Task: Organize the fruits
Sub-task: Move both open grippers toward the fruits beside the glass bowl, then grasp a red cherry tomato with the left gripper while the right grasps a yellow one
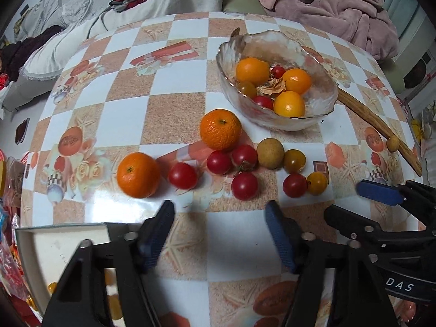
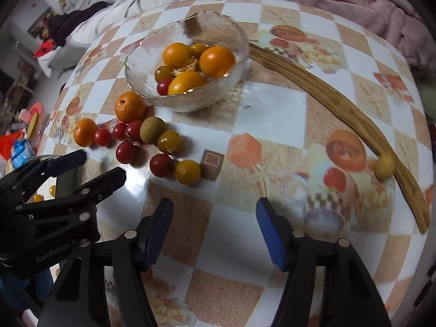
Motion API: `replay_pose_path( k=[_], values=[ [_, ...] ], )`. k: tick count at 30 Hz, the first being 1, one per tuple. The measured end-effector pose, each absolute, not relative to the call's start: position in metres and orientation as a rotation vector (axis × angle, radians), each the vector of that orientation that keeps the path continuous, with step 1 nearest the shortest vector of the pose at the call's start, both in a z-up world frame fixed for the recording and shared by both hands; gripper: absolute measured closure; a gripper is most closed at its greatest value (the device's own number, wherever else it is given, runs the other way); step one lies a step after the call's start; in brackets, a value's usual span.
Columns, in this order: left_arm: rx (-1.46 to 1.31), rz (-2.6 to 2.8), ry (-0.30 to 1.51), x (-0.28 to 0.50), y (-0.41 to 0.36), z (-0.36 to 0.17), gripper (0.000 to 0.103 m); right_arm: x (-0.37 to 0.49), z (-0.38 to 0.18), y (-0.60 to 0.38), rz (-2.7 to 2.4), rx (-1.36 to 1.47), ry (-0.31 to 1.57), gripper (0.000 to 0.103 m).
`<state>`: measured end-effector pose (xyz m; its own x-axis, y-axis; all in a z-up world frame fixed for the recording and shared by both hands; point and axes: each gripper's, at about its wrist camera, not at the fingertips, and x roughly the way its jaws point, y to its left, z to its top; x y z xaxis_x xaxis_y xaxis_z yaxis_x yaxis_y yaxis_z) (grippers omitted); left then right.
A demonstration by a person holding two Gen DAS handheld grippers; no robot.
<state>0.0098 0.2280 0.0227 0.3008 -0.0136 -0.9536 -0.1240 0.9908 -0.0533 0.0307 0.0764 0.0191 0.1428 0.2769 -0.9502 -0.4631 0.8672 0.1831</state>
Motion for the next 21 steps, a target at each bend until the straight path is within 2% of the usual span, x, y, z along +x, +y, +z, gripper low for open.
replay_pose_path(
  k=[6, 7, 8, 11, 13, 14, 15, 16, 21],
  values=[
    [-0.118, 0.061, 1.273, 0.018, 0.224, 0.015, 0.042, 0.038, 0.014, 0.087, 0.621, -0.191, 1.301, 0.047],
    [-0.12, 0.056, 1.275, 0.02, 0.224, 0.014, 0.049, 0.039, 0.014, 0.089, 0.63, -0.194, 1.295, 0.048],
    [-0.118, 0.053, 1.282, 0.021, 0.223, 0.012, 0.051, 0.041, 0.014, 0.091, 0.64, -0.198, 1.287, 0.049],
    [-0.094, 0.045, 1.277, 0.024, 0.219, 0.011, 0.051, 0.043, 0.014, 0.095, 0.656, -0.205, 1.272, 0.061],
    [-0.077, 0.044, 1.273, 0.025, 0.217, 0.011, 0.064, 0.043, 0.014, 0.097, 0.679, -0.201, 1.273, 0.075],
    [-0.072, 0.042, 1.272, 0.026, 0.216, 0.012, 0.065, 0.042, 0.013, 0.098, 0.691, -0.2, 1.277, 0.078],
    [-0.076, 0.038, 1.271, 0.027, 0.216, 0.012, 0.071, 0.041, 0.014, 0.099, 0.696, -0.207, 1.276, 0.08],
    [-0.078, 0.036, 1.27, 0.028, 0.215, 0.012, 0.08, 0.039, 0.015, 0.1, 0.69, -0.215, 1.271, 0.08],
    [-0.114, 0.021, 1.266, 0.027, 0.217, 0.015, 0.08, 0.034, 0.017, 0.09, 0.666, -0.146, 1.304, 0.08]
  ],
)
